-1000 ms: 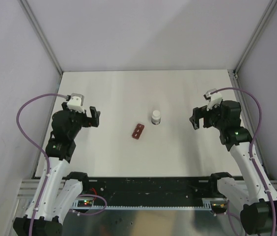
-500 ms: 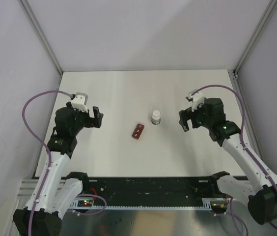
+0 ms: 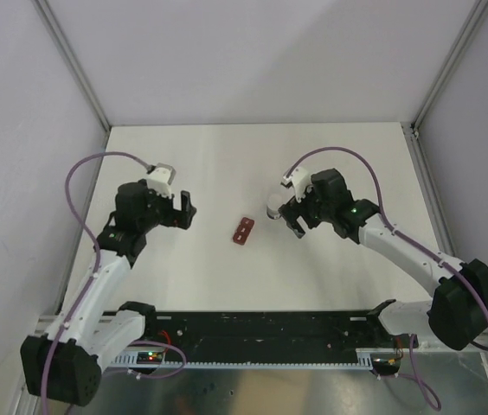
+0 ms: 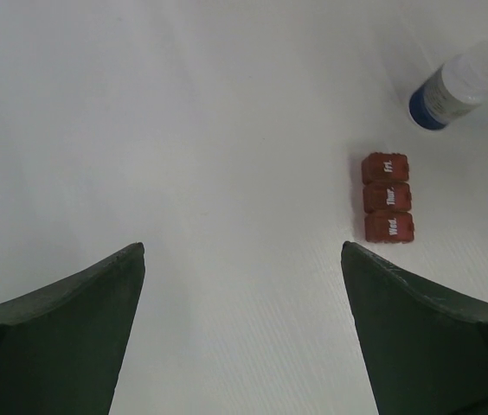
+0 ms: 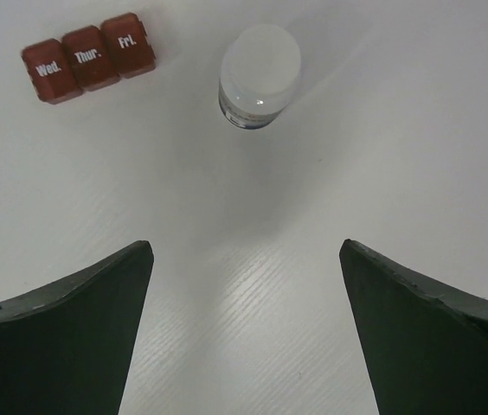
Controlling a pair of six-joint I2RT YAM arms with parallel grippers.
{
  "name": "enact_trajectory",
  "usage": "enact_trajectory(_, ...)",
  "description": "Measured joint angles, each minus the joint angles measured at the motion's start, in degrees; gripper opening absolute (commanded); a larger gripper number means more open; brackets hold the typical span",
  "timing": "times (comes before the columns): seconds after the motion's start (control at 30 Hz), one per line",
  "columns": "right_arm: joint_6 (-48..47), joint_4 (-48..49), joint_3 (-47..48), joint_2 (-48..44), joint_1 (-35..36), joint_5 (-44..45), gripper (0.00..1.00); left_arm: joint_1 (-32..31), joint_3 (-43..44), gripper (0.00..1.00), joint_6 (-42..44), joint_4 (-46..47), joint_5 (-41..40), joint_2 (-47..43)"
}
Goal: Sort the pills into containers
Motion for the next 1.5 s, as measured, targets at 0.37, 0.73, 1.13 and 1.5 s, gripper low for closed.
enact_trajectory(0.37,1.4,-1.8,0.1,0.1,-8.6,-3.2,0.93,-16.5,6.6,0.98,0.3,0.0,-2.6,20.7)
enact_trajectory(0.73,4.0,-3.1,-1.1,-7.8,-21.1,-8.8,0.93,-27.8,12.9,0.96,-1.9,-0.1,-6.3,36.8)
enact_trajectory(1.13,5.6,-3.9,-3.6,-9.6,-26.8,-14.1,0.93,-34.3,16.8,0.82,-3.4,-2.6,-12.0,44.3)
enact_trajectory(1.5,5.6,-4.0,-4.0,-9.6,-27.7,-16.5,0.93,-34.4,18.3,0.68,-4.1,-4.8,-15.4,47.9)
